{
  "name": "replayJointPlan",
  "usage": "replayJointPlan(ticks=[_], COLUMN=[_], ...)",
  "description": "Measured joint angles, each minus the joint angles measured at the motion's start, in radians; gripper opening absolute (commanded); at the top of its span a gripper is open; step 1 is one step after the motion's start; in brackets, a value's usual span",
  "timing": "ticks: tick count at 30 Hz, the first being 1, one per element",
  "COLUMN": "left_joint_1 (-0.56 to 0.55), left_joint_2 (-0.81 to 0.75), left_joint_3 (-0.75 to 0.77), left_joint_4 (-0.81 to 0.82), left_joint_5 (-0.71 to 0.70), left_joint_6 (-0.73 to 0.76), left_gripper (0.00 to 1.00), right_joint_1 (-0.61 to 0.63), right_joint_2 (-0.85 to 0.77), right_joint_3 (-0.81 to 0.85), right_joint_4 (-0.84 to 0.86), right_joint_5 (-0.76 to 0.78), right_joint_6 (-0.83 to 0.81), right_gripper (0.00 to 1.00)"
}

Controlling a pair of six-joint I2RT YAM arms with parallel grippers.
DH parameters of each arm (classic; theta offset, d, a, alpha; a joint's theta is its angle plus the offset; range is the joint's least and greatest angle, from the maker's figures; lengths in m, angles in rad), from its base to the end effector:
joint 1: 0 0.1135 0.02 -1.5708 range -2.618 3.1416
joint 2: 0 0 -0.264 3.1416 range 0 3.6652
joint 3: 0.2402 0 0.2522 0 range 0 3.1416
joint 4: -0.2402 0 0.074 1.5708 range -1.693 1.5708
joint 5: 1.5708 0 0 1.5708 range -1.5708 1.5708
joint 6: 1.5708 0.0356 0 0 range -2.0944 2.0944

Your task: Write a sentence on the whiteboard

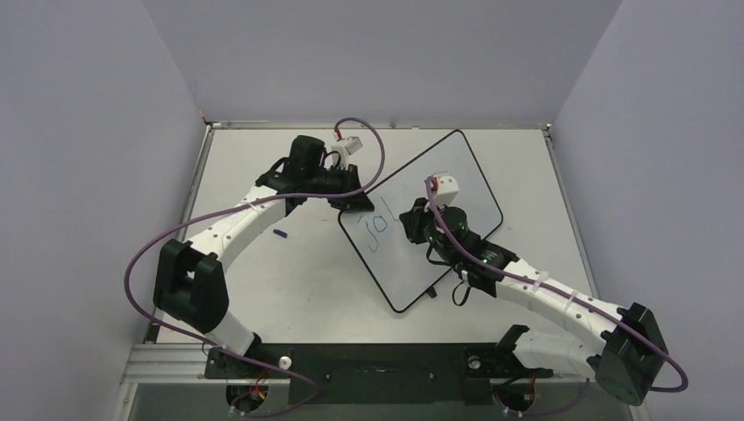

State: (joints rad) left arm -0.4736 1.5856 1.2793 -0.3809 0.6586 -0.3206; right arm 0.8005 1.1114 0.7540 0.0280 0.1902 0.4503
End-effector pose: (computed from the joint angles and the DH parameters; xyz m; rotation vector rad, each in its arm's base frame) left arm 0.3056 -0.1811 0.2960 0.5505 2.2816 -1.1540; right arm 0.1835 0.1794 0.2854 -0.2083 1.9394 0.6640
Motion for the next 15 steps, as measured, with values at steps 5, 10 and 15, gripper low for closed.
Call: replayJointPlan(ticks=[5, 10, 15], left_joint_1=[0.000, 0.000, 0.000], left_joint_2=[0.000, 0.000, 0.000], left_joint_3=[0.000, 0.000, 0.000], left_joint_4=[0.000, 0.000, 0.000], left_joint_5=[0.000, 0.000, 0.000], left_joint_6=[0.002, 0.002, 0.002], left_gripper=[0.00, 0.00, 0.00], right_joint_1=[0.006, 0.006, 0.009], right_joint_2=[-0.030, -0.044, -0.044], right_joint_3=[-0.027, -0.029, -0.029], right_joint_4=[-0.025, -0.039, -0.042], right_joint_5=[0.001, 0.001, 0.002], right_joint_6=[0.013, 0.017, 0.018], right_gripper=[0.00, 0.00, 0.00])
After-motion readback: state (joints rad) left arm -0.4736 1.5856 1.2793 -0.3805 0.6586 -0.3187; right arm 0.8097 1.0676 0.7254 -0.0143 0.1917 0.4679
